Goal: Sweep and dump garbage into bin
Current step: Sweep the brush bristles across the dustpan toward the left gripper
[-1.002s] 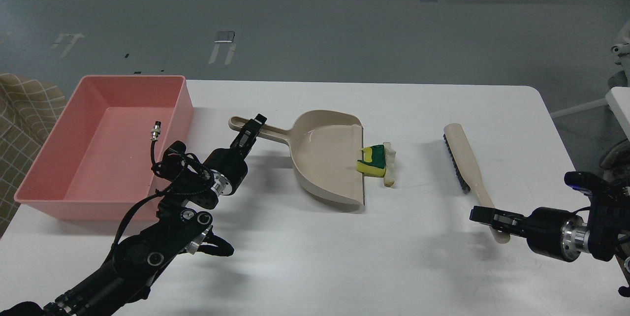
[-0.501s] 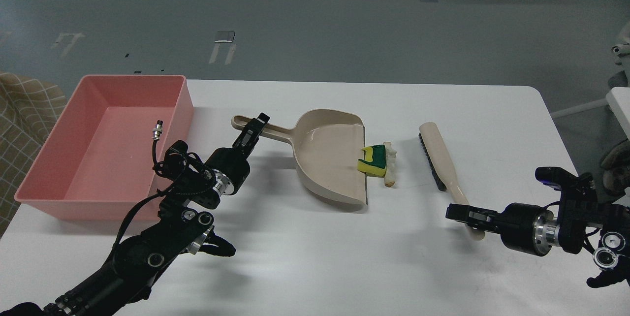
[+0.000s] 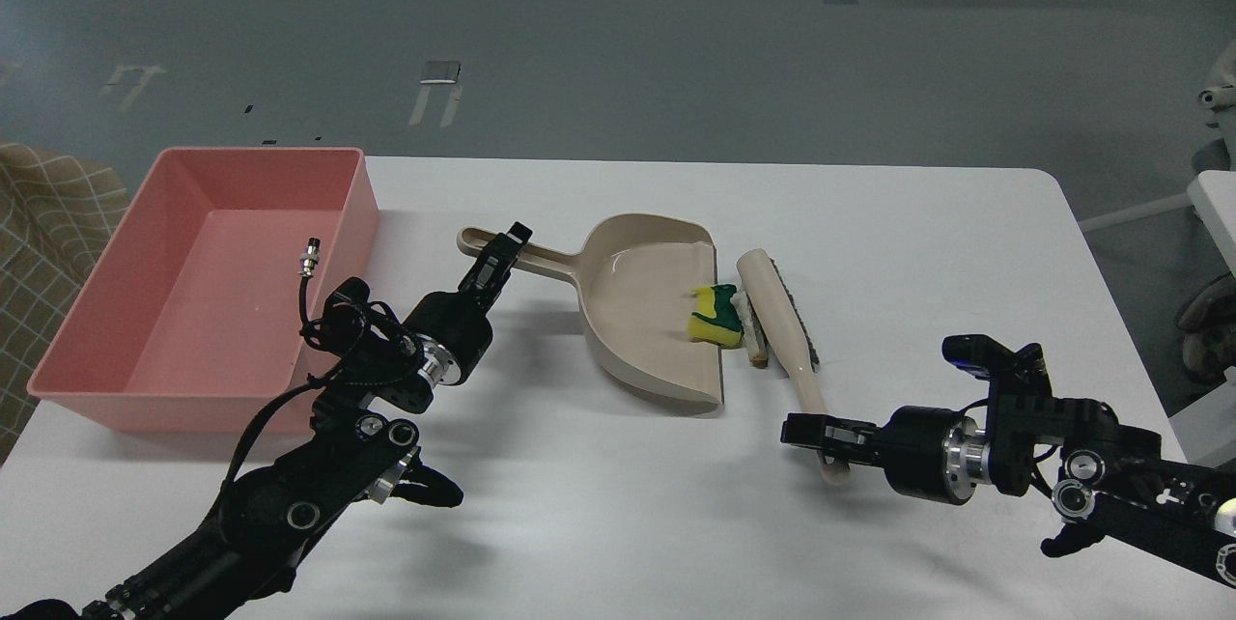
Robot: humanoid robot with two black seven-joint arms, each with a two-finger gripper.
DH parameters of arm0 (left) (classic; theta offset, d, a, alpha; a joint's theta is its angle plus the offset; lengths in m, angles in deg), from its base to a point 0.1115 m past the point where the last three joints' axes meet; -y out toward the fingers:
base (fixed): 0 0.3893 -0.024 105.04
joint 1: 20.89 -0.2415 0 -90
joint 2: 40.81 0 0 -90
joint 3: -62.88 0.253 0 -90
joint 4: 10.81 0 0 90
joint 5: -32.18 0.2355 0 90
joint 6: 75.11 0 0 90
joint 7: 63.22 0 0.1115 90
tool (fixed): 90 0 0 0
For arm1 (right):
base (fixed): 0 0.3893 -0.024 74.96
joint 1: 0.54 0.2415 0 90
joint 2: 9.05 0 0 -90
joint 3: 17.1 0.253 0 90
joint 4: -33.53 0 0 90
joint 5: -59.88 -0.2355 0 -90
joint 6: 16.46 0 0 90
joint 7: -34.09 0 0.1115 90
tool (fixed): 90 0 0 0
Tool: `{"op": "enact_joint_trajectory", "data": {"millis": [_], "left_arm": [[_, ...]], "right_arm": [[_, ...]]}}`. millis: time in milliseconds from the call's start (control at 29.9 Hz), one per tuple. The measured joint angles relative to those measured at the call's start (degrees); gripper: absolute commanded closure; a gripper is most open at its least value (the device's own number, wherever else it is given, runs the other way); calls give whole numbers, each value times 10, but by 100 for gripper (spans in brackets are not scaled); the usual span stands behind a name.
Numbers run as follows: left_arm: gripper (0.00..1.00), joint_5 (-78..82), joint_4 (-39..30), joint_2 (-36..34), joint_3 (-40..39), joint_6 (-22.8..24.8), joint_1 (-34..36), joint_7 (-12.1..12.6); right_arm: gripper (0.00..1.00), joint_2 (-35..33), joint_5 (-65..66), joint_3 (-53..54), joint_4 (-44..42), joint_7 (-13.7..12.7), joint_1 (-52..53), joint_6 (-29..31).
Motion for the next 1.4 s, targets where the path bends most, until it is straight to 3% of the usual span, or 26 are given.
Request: {"op": "enact_joint_trajectory", "data": {"millis": [267,935,1102,1402], "left_arm": [[100,1,-1,-2,0,0,-3,-1],[100,0,-1,2,0,0,-4,-5],[100,-8,-1,2,-7,0,-5,-10],[100,-124,-1,16,-10,-1,-9,-29]], "right_arm": [[100,81,-4,5,-16,4,5,0],[100,124,-35,9,-13,30,42,-1],[100,103,-59,9,-2,30,68,0],[100,-3,-67,26,51,23,92,1]]}}
